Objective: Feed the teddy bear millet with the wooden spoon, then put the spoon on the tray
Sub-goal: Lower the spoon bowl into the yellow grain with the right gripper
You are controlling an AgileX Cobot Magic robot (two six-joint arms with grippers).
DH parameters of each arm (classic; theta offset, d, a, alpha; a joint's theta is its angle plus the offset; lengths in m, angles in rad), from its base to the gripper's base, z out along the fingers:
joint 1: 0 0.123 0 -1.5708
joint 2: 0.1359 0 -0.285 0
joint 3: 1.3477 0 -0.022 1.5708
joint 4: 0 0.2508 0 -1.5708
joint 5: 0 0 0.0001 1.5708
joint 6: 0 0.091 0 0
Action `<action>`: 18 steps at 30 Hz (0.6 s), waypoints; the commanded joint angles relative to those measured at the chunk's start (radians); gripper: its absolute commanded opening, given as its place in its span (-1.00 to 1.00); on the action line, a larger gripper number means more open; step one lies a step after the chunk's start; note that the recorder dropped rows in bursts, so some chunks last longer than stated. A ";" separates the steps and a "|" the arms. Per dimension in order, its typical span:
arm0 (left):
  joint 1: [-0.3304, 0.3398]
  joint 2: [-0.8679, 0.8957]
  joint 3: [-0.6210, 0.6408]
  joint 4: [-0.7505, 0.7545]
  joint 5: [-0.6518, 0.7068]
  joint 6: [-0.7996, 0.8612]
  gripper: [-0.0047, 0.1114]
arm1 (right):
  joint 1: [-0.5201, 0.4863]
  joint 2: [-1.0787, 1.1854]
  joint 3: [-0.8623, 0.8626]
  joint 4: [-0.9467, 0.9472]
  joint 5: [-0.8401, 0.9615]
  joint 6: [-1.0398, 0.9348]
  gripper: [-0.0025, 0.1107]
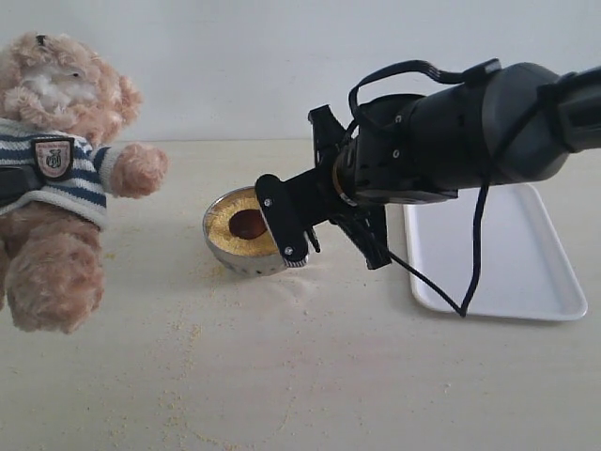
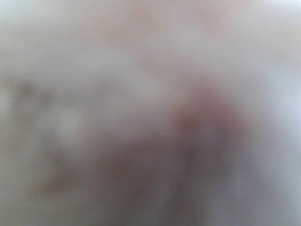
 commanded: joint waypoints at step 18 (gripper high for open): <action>-0.001 0.000 0.005 -0.014 0.017 0.004 -0.83 | 0.011 -0.001 -0.004 0.136 0.034 -0.005 -0.96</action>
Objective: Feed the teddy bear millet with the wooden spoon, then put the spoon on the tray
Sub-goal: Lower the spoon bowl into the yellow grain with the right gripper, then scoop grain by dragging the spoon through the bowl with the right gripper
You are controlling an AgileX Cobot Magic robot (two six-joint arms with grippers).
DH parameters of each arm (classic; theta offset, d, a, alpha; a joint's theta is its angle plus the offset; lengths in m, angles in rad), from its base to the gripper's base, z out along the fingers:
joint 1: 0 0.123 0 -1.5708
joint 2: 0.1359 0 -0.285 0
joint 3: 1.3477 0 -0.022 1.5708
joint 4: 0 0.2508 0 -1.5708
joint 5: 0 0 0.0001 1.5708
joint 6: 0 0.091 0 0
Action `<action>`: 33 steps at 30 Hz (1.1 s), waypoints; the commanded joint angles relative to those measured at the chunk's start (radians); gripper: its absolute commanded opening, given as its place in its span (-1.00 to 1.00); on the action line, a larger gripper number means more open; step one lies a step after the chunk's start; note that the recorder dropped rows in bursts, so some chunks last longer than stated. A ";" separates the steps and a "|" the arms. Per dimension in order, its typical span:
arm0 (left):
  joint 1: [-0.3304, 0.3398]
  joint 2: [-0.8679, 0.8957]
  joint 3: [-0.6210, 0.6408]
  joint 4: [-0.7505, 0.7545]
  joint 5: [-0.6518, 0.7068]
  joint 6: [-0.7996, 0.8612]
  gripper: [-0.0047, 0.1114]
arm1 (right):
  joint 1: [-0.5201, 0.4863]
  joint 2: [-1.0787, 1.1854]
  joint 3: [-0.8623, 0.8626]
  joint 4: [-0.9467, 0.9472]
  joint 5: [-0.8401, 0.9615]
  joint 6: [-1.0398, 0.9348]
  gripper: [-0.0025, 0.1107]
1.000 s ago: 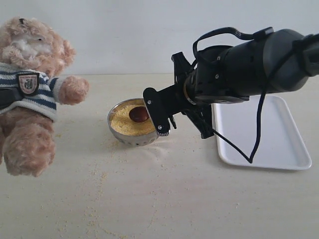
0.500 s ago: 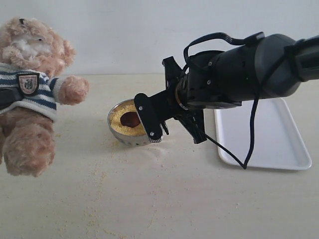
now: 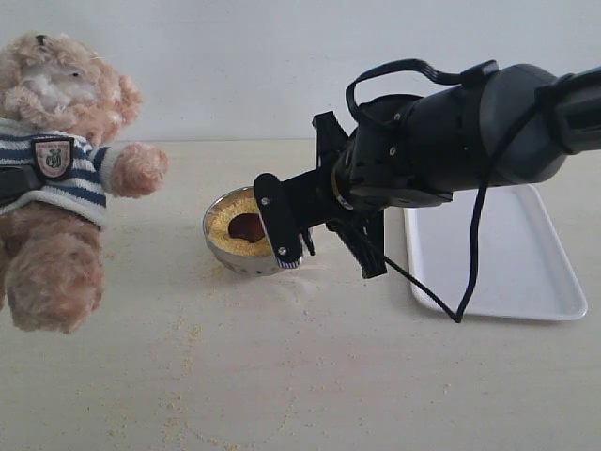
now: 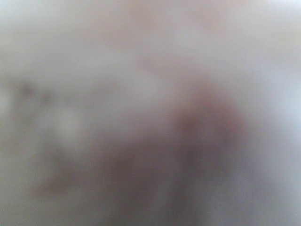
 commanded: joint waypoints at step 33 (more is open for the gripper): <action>-0.001 0.000 0.005 -0.014 0.017 0.004 -0.83 | 0.004 -0.003 -0.004 0.196 -0.007 0.087 -0.96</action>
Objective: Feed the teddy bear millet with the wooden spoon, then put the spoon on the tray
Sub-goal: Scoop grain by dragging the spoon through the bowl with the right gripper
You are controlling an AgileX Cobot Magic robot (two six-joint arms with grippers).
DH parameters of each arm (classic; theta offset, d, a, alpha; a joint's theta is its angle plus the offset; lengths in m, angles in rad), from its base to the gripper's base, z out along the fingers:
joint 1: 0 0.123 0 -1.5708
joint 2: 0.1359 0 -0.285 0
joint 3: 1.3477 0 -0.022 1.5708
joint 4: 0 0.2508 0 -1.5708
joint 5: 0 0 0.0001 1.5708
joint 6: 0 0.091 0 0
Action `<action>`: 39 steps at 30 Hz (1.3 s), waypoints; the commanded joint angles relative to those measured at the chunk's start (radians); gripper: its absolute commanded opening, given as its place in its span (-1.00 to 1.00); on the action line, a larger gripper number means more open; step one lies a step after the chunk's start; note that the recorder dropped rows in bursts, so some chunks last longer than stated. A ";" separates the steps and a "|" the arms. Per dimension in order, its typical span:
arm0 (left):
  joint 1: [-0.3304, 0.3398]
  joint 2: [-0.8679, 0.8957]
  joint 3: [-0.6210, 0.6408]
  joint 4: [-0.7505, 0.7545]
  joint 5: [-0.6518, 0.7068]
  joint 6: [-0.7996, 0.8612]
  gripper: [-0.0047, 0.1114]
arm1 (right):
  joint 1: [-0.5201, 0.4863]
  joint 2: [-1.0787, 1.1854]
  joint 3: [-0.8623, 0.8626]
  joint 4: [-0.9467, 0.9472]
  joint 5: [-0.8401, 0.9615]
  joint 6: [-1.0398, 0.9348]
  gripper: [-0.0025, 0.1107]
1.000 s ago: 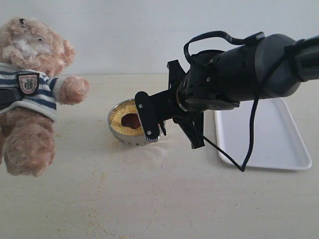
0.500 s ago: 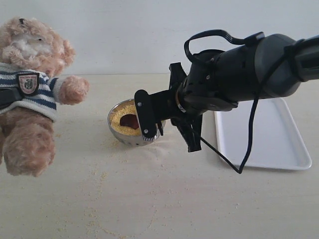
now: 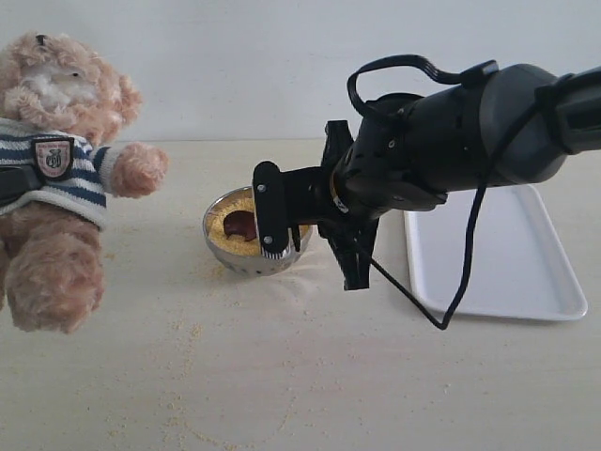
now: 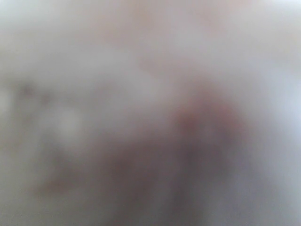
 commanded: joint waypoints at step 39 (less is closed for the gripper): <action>-0.001 0.000 0.005 -0.014 0.017 0.004 -0.83 | 0.004 -0.003 -0.004 0.160 0.011 0.016 -0.96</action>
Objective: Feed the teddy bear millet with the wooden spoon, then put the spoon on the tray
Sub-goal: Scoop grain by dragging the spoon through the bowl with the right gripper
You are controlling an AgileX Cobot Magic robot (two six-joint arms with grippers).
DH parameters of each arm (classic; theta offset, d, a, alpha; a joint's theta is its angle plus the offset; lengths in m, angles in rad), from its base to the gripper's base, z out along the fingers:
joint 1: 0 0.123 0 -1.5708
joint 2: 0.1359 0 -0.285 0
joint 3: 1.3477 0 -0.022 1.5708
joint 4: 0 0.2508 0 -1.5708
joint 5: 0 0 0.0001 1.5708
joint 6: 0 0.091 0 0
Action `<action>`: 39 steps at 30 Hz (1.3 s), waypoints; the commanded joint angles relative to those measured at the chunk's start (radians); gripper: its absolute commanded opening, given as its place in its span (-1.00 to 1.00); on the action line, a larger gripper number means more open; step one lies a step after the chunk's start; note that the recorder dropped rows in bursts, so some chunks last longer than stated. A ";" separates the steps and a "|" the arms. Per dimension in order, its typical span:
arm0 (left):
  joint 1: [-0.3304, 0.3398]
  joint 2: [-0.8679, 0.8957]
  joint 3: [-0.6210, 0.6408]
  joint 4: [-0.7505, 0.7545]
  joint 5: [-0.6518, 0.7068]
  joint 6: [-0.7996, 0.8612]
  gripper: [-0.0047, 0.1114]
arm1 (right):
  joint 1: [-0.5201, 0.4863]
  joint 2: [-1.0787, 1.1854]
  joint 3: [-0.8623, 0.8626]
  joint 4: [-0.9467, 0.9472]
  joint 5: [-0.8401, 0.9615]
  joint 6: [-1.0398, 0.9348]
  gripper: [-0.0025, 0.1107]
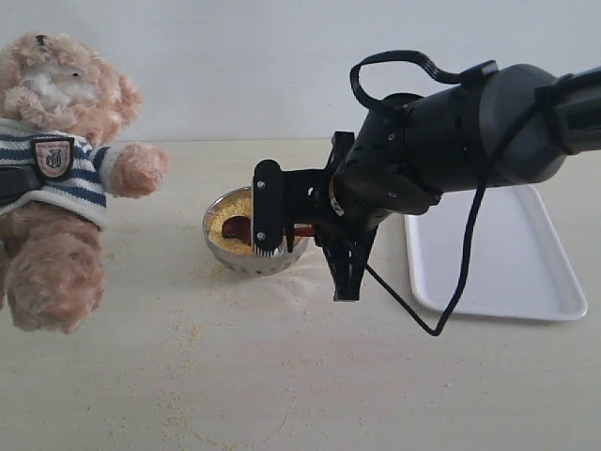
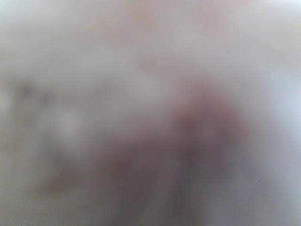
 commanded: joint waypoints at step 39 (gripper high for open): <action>-0.001 0.000 0.005 -0.014 0.017 0.004 -0.83 | 0.039 0.000 -0.004 -0.175 0.070 0.170 -0.96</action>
